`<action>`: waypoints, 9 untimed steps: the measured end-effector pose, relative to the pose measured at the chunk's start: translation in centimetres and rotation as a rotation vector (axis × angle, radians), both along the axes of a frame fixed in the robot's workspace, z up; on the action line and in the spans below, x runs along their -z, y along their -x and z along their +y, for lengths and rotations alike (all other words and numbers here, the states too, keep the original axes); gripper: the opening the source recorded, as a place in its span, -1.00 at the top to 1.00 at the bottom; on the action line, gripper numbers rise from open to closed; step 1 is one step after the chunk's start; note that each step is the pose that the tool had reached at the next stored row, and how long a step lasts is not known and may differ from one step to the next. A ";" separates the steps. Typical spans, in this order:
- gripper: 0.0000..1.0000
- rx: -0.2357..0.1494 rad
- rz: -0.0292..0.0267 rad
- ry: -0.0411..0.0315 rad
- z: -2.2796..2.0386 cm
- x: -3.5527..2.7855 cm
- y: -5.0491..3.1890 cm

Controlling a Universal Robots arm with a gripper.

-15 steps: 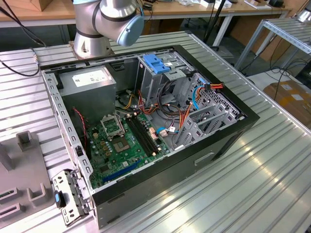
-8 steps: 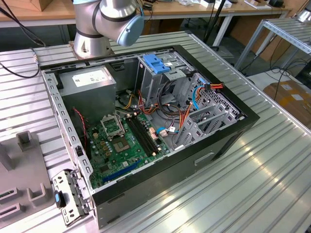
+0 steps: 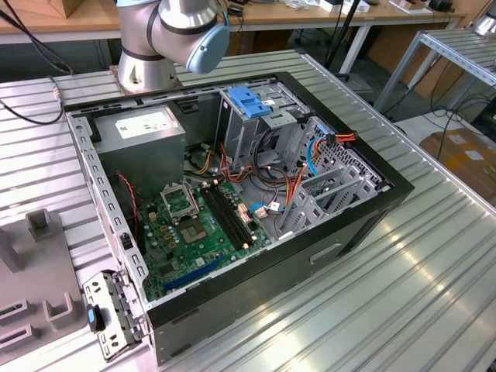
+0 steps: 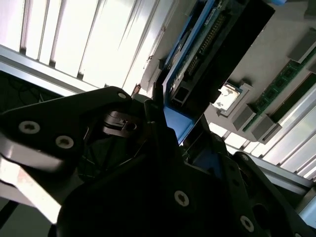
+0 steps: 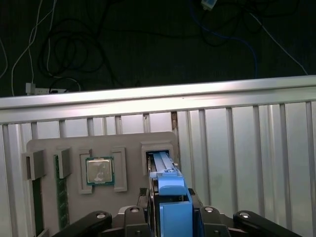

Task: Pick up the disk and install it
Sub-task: 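Pick up the disk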

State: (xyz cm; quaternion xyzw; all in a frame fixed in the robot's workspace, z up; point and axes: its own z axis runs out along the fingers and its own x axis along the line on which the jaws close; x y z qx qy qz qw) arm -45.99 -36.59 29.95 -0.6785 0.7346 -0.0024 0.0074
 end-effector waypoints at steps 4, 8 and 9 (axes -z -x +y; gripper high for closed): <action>0.19 0.000 0.0002 0.0001 0.01 0.01 0.00; 0.22 0.000 0.0001 0.0002 0.01 0.02 0.00; 0.22 0.000 0.0001 0.0002 0.01 0.03 0.00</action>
